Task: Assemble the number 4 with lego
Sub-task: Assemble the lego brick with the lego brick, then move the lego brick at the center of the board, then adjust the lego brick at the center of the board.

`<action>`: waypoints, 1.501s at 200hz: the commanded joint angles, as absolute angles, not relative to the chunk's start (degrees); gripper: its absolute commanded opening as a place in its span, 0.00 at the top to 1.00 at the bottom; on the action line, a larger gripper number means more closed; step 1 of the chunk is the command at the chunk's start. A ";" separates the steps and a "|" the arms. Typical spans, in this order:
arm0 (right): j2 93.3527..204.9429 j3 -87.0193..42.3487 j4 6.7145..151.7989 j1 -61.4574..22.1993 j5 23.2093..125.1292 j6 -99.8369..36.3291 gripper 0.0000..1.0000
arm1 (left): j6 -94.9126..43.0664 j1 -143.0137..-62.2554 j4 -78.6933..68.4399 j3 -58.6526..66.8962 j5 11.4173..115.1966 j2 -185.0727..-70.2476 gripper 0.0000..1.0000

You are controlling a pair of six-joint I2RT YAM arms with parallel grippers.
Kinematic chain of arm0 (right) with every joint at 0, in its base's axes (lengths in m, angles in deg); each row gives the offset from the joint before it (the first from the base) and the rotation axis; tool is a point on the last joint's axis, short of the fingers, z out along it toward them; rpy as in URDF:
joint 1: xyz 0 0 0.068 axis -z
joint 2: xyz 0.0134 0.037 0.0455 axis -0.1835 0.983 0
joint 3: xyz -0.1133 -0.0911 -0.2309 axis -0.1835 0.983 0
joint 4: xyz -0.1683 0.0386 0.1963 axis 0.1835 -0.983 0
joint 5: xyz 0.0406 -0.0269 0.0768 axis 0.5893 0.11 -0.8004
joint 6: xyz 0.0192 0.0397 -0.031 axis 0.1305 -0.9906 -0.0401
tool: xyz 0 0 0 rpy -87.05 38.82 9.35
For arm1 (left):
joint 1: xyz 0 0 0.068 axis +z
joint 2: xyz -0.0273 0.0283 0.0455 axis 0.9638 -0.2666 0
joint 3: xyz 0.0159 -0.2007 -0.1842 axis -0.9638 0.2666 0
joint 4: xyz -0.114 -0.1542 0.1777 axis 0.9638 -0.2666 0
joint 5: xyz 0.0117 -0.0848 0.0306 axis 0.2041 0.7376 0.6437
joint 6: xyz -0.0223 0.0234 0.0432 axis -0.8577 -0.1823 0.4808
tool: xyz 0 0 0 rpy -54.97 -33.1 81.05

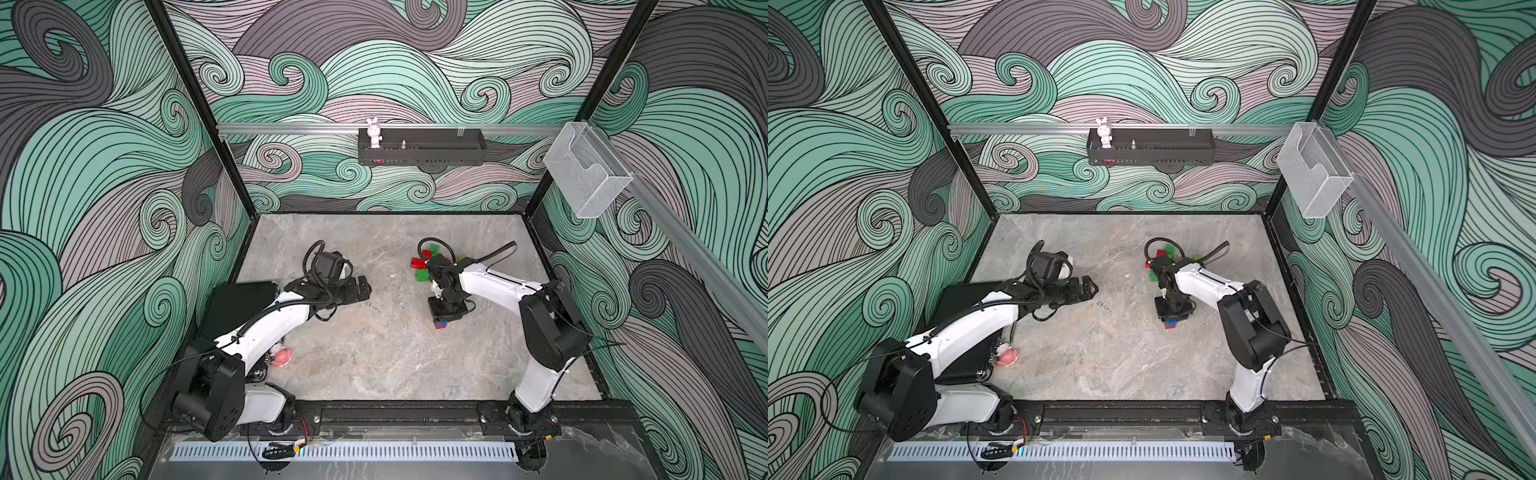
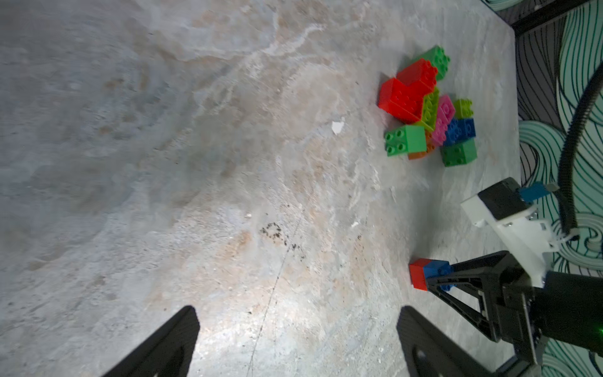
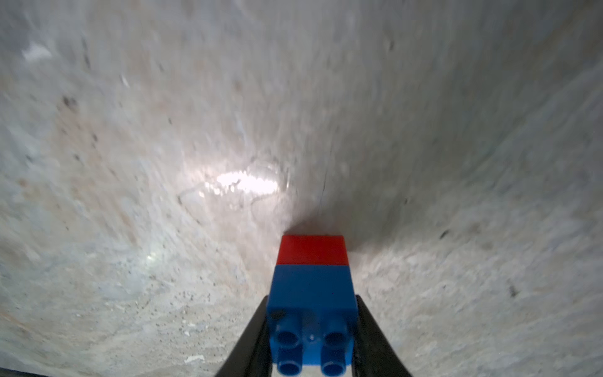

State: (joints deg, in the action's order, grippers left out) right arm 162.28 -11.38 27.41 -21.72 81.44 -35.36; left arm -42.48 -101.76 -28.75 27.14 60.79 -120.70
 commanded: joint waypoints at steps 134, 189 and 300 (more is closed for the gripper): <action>158.90 -8.59 34.49 -25.26 69.79 -43.93 0.37 | -34.59 -109.85 -25.42 25.77 61.03 -124.64 0.01; 150.46 -11.96 34.45 -15.96 72.65 -28.94 0.27 | -25.71 -114.89 -20.11 27.40 62.92 -123.42 0.01; 178.72 -36.67 31.79 -7.15 81.39 -15.25 0.47 | 7.26 -129.84 5.29 28.28 65.92 -141.41 0.05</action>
State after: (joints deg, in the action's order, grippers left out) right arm 177.99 -33.35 33.68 -8.45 76.85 -14.56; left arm -0.39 -129.49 -0.40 30.94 66.13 -139.71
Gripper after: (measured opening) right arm 0.527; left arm 0.955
